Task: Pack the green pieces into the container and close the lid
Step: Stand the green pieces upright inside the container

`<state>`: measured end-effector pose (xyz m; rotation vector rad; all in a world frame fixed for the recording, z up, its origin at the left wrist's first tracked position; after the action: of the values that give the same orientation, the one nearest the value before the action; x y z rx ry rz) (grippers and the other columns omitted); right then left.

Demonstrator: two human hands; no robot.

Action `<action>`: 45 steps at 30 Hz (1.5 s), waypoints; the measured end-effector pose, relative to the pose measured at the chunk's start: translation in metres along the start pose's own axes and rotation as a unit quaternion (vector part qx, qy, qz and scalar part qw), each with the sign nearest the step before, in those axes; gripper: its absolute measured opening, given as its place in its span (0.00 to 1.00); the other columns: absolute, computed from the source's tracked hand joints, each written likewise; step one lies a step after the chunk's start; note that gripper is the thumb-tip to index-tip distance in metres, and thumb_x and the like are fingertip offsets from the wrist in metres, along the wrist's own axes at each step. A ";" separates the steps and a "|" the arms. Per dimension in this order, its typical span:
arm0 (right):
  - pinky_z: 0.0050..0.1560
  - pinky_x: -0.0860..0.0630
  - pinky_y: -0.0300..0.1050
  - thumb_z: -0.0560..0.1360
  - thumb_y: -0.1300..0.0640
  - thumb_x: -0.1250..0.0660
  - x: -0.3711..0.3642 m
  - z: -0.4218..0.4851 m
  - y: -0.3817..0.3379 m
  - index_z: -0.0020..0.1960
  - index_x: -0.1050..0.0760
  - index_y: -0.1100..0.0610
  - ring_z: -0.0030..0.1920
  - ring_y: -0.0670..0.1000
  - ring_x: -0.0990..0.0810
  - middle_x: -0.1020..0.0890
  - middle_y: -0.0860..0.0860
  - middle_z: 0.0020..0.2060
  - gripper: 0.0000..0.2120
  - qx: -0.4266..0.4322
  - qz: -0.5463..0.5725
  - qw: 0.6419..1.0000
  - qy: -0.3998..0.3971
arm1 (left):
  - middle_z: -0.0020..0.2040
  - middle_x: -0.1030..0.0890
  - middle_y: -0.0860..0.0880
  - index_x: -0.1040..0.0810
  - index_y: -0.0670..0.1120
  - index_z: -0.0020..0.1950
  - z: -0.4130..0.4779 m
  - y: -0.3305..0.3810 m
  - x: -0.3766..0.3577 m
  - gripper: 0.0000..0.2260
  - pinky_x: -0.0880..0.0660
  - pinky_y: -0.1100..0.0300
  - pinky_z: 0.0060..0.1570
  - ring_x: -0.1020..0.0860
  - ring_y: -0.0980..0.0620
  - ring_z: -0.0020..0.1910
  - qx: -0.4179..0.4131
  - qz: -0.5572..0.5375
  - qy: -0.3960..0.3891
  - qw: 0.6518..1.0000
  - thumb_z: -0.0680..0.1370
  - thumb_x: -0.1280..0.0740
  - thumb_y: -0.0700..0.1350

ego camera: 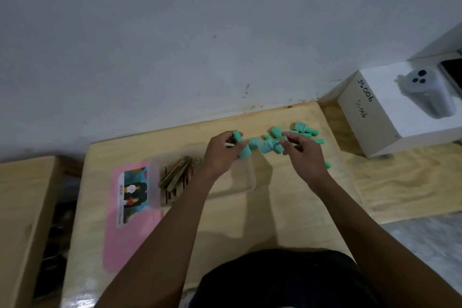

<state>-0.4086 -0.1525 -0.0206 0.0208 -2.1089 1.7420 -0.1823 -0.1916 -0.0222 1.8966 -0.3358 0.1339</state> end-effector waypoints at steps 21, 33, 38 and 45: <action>0.41 0.23 0.48 0.74 0.56 0.30 -0.108 -0.025 -0.042 0.52 0.18 0.54 0.45 0.55 0.18 0.16 0.51 0.47 0.08 0.267 -0.405 0.868 -0.110 | 0.47 0.16 0.43 0.17 0.42 0.53 -0.011 -0.052 0.027 0.10 0.28 0.64 0.43 0.21 0.53 0.41 -0.026 0.138 0.082 0.987 0.72 0.28 0.39; 0.38 0.22 0.51 0.66 0.59 0.24 -0.133 -0.021 -0.039 0.42 0.18 0.53 0.40 0.55 0.19 0.17 0.52 0.39 0.07 0.270 -0.531 0.798 -0.096 | 0.43 0.16 0.48 0.17 0.45 0.51 -0.006 -0.060 0.019 0.08 0.29 0.63 0.39 0.22 0.53 0.38 -0.021 0.179 0.098 0.979 0.73 0.31 0.38; 0.39 0.22 0.50 0.64 0.58 0.23 -0.138 -0.022 -0.035 0.40 0.18 0.53 0.40 0.54 0.19 0.17 0.51 0.38 0.06 0.262 -0.543 0.793 -0.090 | 0.44 0.15 0.47 0.17 0.44 0.52 -0.007 -0.059 0.018 0.09 0.30 0.63 0.39 0.23 0.54 0.38 -0.030 0.188 0.103 0.976 0.73 0.30 0.38; 0.40 0.22 0.52 0.68 0.57 0.26 -0.134 -0.022 -0.037 0.43 0.17 0.55 0.43 0.56 0.19 0.17 0.53 0.41 0.05 0.277 -0.517 0.806 -0.083 | 0.46 0.15 0.46 0.17 0.44 0.52 -0.008 -0.060 0.018 0.09 0.28 0.62 0.41 0.21 0.53 0.40 -0.037 0.180 0.112 0.977 0.73 0.31 0.37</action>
<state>-0.2694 -0.1719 -0.0242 1.2623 -1.1248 1.5201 -0.1467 -0.1686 -0.0690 1.7123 -0.5195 0.5657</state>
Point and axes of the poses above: each hand's wrist, its own z-axis towards the middle knuckle, its own x-axis out of the back of the hand, y = z × x, the point moved 10 cm from there along z, towards the middle knuckle
